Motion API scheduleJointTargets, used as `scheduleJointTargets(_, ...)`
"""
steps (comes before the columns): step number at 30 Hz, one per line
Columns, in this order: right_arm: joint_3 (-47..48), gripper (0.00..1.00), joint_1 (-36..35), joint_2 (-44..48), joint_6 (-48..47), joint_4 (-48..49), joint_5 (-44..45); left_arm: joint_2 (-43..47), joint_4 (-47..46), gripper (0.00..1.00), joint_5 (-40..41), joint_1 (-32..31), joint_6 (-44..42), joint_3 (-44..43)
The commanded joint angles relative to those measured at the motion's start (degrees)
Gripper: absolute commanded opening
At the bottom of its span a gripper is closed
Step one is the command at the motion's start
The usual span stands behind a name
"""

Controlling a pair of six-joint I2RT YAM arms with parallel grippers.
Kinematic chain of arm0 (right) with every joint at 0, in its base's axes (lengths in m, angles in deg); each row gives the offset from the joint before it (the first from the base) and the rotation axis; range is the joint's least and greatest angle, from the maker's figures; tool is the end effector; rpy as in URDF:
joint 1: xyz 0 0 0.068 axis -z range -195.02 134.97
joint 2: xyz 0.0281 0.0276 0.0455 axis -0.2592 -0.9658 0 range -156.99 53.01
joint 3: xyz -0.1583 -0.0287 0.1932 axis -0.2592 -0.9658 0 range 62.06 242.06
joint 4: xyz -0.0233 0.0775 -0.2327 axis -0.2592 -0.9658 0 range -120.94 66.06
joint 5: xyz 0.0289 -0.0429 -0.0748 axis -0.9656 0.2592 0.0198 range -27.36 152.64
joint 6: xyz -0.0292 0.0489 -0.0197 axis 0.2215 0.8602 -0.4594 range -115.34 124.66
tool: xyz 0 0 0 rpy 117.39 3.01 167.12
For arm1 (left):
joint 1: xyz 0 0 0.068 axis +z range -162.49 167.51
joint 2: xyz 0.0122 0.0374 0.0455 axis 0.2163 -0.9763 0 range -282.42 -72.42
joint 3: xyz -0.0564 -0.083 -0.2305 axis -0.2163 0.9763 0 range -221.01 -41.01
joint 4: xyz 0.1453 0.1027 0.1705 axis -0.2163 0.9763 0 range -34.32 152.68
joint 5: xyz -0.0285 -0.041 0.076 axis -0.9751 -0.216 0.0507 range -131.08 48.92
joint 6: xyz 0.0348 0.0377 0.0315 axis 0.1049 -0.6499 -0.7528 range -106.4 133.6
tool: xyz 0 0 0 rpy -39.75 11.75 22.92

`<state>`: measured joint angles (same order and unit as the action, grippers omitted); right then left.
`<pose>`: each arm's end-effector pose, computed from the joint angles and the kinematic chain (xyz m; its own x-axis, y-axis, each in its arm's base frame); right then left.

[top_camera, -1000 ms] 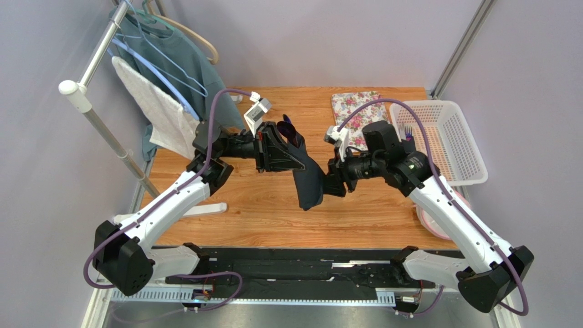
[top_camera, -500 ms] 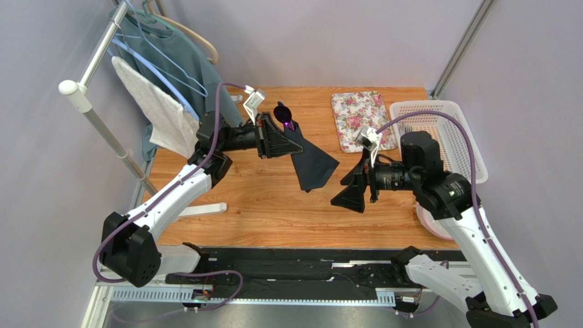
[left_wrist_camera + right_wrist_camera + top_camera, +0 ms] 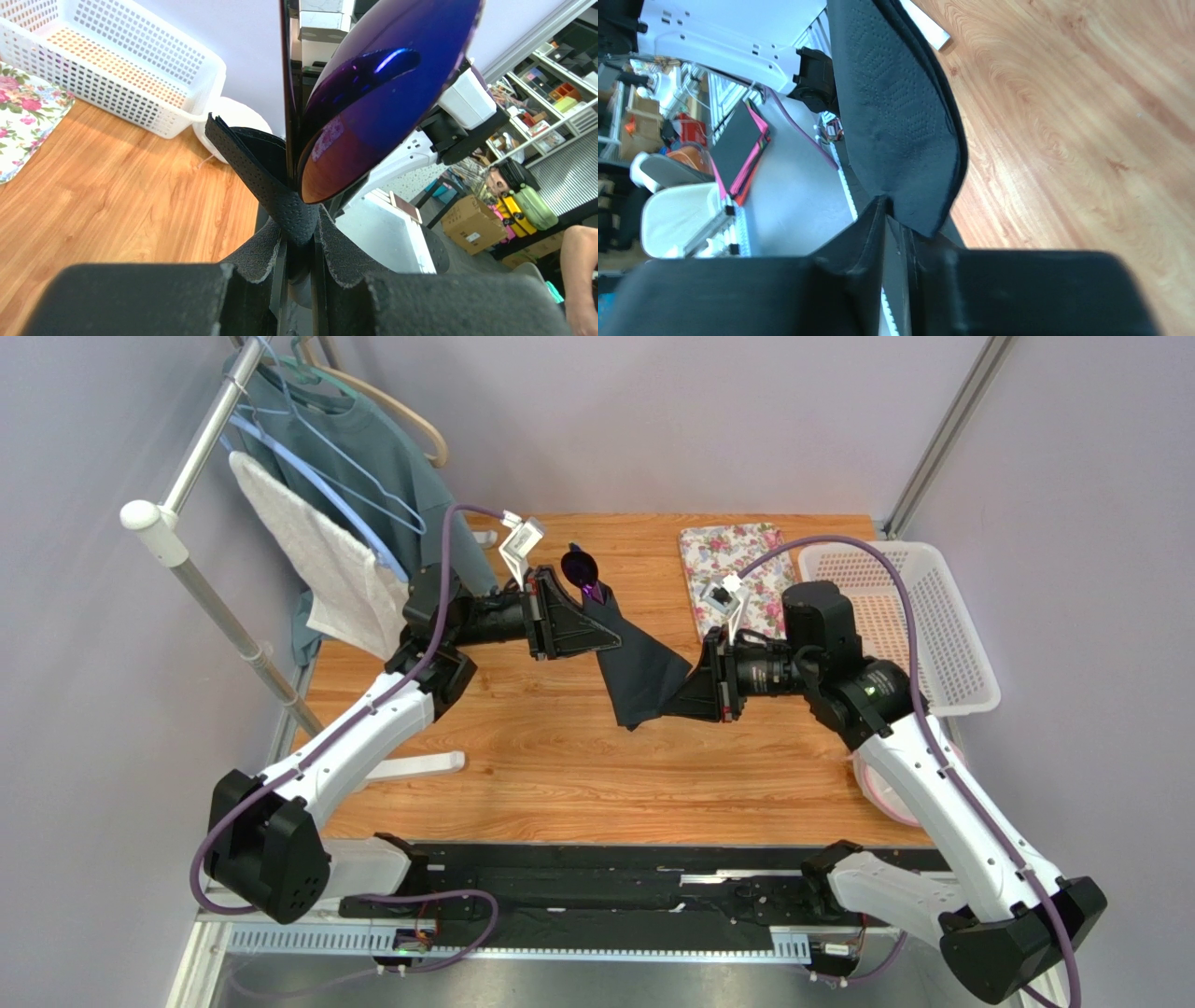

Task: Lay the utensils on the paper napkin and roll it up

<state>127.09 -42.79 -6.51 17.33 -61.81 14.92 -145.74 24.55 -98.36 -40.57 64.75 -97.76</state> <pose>0.1680 0.1259 0.3480 -0.6521 -0.1766 -0.7373 -0.7415 0.3513 0.5716 0.2312 -0.1658 0.3620 -0.6185 -0.1472 -0.7719 0.7831 -0.0334 -0.6211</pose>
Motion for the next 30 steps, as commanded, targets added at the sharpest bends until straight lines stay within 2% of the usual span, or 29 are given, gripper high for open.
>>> scheduleJointTargets(1,1.85,0.00,0.87,-0.15,-1.58,3.77,-2.72,2.21,-3.67,0.00,0.50,0.04,1.75,-2.75)
scheduleJointTargets(6,-0.08,0.00,0.96,-0.94,-3.88,4.82,-2.11,2.39,-3.49,0.00,0.32,0.04,2.98,-3.45)
scheduleJointTargets(20,-3.16,0.00,-0.62,-5.60,0.43,12.73,-5.62,2.66,-3.85,0.00,-0.12,-0.75,4.83,-4.07)
scheduleJointTargets(21,-3.51,0.01,-0.97,-5.60,0.78,13.08,-5.54,2.48,-3.93,0.00,-0.12,-0.93,4.83,-4.07)
scheduleJointTargets(24,-3.25,0.18,-0.97,-5.69,-1.05,9.94,-3.96,2.30,-3.67,0.00,-0.20,-0.93,4.39,-4.24)
scheduleJointTargets(30,1.93,0.31,3.41,-4.02,-4.05,-0.26,0.17,1.95,-0.69,0.00,1.81,-0.58,1.84,-2.84)
